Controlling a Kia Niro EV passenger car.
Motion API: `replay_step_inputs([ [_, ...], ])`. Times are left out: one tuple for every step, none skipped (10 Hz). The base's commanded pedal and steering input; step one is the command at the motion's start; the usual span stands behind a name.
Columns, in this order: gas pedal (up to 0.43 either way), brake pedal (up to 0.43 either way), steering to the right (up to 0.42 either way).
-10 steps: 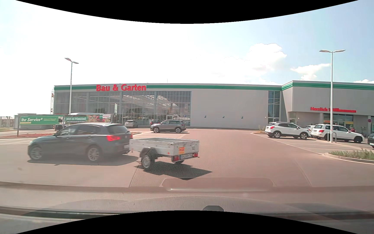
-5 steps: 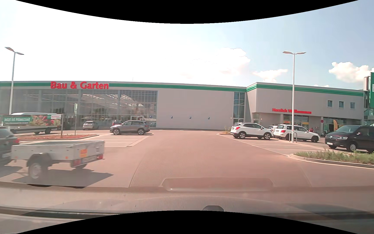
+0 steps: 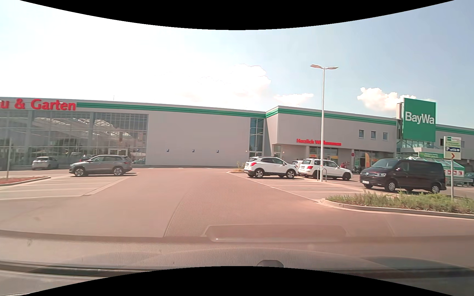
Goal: Follow the waypoints while adhering to traffic rules and regulations
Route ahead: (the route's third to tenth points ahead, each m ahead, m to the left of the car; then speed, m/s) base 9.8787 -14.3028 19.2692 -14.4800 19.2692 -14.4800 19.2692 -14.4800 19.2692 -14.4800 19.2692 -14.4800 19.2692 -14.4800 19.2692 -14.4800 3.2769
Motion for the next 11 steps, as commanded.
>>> replay_step_inputs([
  [0.067, 0.000, 0.560],
  [0.067, 0.000, 0.586],
  [0.067, 0.000, 0.606],
  [0.067, 0.000, 0.627],
  [0.067, 0.000, 0.648],
  [0.067, 0.000, 0.674],
  [0.067, 0.000, 0.697],
  [0.079, 0.000, 0.716],
  [0.098, 0.000, 0.731],
  [0.098, 0.000, 0.737],
  [0.098, 0.000, 0.737],
])
